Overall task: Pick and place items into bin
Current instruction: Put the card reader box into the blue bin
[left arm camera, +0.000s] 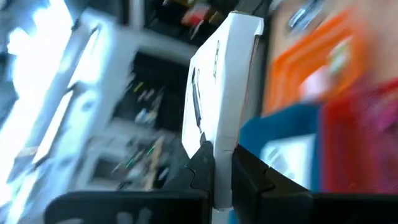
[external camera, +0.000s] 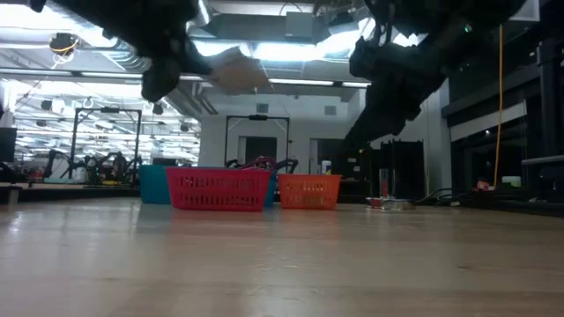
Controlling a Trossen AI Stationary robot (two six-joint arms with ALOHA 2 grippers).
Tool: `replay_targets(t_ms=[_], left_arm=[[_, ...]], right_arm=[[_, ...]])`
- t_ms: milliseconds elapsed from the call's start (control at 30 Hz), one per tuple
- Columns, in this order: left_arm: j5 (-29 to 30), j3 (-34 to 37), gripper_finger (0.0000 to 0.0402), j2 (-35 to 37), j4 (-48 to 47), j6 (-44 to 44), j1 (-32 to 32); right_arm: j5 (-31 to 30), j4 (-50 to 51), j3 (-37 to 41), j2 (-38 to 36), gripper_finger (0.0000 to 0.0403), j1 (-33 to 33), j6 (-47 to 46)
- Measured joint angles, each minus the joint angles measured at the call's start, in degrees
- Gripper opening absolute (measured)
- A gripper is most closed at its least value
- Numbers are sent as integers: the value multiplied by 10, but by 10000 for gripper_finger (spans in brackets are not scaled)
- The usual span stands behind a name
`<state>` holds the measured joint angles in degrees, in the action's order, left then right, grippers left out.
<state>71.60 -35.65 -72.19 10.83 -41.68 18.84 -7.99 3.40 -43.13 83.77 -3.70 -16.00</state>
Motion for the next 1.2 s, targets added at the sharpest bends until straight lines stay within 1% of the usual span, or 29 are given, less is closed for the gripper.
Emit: replay_targets(t_ms=[67,167,233,300,433,500,600,700,733,833,867,1033,1200], left_arm=[[60,6,21,11,-25,0,0],[109,7,21,16,-55,4,0],[105,7,21,16,-56,6,-7],[85,7,21,16,-64,20,-21],[70,7,21,16,-143,77,-58],[35,7,21,20,-200,121,-80],[-52,7,21,26,-273,205,-122],[-63,7,21,27,-337,259,-161],[-78,7,21,28,-352,268,-173],[-159,7,21,28,-366,285,-210],[-172,7,21,27,-367,289,-221],[-184,7,21,18,-363,291,-257],[-248,7,21,13,-364,285,-291]], right_arm=[[0,-33,18,0,0,1,0],[0,-67,32,0,0,1,-1],[0,-69,33,0,0,1,-1],[0,-70,32,0,0,2,0],[0,-77,31,0,0,2,5],[0,-77,31,-1,0,2,13],[0,-79,31,-1,0,4,17],[0,-82,31,-1,0,12,28],[0,-82,31,-1,0,15,30],[0,-84,31,-1,0,26,30],[0,-84,31,-1,0,30,31],[0,-84,31,-1,0,43,43],[0,-85,31,-1,0,48,46]])
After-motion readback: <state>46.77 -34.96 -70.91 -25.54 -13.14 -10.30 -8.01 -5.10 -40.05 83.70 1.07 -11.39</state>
